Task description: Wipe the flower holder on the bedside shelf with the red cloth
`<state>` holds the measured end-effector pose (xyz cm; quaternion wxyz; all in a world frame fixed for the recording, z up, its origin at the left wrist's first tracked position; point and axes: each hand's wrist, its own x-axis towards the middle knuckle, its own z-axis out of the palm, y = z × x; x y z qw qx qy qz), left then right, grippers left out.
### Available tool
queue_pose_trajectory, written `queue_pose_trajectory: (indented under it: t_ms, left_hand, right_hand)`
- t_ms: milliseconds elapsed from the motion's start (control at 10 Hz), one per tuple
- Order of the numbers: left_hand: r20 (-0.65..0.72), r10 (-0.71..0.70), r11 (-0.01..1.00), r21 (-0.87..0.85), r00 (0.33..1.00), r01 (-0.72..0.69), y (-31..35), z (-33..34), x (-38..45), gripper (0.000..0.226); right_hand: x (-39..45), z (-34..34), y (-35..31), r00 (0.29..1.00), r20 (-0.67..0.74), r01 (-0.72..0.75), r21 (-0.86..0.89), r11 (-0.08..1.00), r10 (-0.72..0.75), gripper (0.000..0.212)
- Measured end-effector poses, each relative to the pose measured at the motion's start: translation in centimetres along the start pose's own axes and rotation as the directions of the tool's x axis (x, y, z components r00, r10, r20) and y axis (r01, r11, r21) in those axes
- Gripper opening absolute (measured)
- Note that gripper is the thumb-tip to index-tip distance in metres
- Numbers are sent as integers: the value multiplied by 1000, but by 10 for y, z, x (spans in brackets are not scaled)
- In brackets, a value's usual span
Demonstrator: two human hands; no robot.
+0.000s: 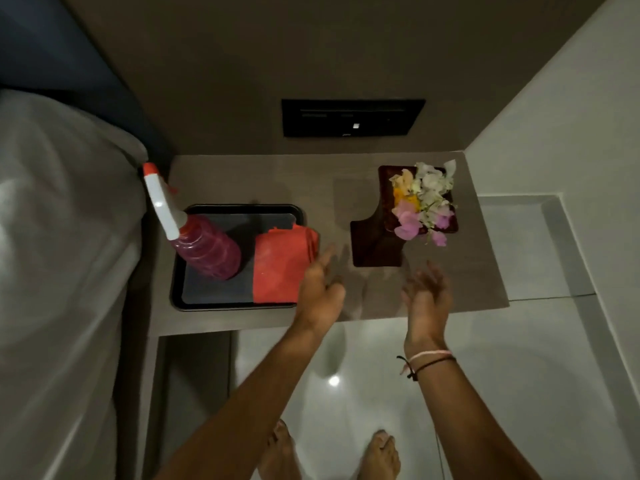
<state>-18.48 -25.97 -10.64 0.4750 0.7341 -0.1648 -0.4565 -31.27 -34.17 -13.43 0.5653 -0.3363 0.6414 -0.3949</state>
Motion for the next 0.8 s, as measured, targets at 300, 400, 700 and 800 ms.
queue_pose_trajectory:
  t_ms: [300,400,700,800]
  left_hand:
    - [143,6,997,-75,990,5,38,73,42,65]
    - [162,12,997,-81,987,1,40,82,58,65]
    - [151,19,1000,-14,988,-17,73,96,96,62]
    - [48,-27,1000,4,999,27,75,83,70,71]
  right_hand:
    - [53,12,-32,956,291,112,-234,966,-40,34]
    - [70,20,-42,933,354,159,-263,951,-58,41]
    - [118,31,-78,894,448,201,-374,906,-13,32]
    - [118,0,-79,888,458,225,-513,828,42,54]
